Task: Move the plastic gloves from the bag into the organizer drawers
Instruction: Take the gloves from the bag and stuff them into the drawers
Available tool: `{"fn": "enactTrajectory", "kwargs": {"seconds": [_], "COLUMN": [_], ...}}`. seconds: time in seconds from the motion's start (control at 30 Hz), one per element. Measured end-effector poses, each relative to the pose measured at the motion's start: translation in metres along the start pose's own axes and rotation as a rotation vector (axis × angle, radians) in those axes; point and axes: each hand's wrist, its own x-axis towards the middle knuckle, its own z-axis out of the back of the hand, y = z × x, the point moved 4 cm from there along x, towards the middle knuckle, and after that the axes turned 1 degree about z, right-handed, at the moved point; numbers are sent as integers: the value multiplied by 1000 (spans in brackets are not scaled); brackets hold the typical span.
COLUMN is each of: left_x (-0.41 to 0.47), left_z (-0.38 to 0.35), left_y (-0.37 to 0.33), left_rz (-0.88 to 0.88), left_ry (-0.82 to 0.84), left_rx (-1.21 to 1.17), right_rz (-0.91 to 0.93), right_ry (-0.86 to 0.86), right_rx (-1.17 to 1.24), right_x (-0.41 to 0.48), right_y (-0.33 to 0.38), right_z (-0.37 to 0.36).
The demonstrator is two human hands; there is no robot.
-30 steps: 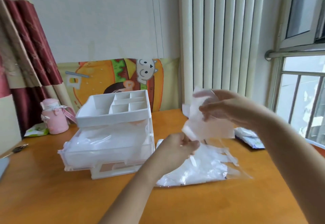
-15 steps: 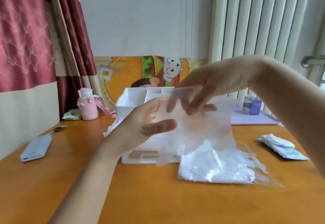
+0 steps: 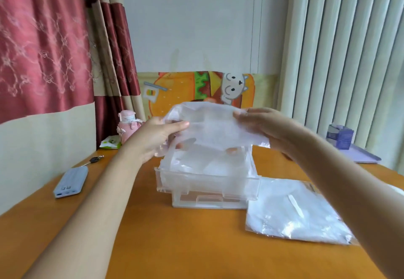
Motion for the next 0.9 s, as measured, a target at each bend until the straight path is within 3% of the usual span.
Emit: {"fn": "enactTrajectory", "kwargs": {"seconds": [0.07,0.2,0.3,0.43,0.57,0.6,0.67,0.73,0.8,0.9], "left_x": [14,33,37,38,38,39,40,40,40,37], "left_z": [4,0,-4,-6,-13,-14,-16,-18,-18,-15], "left_y": [-2,8,24,35,33,33,33,33,33,30], "left_rz": [-39,-139,-161,-154,-159,-161,-154,-136,-137,-137], "left_ry": [-71,-85,-16,0,51,60,56,60,56,41], "left_rx": [336,762,859,1026,1089,1097,1144,1201,1231,1256], "right_rz": [-28,63,188,185,305,375,406,277,153,56], "right_ry": [-107,-281,-301,-285,-482,-461,-238,95,314,354], "right_rx": [-32,-555,-859,-1118,-1264,-1267,-1257,-1278,-1344,-1391], "right_x": [9,14,11,4,-8,-9,-5,0,4,14], "right_y": [-24,-49,-50,-45,-22,-17,-15,-26,-42,-56], "right_z": [3,9,-1,-13,-17,-21,-31,-41,-46,-43]}}
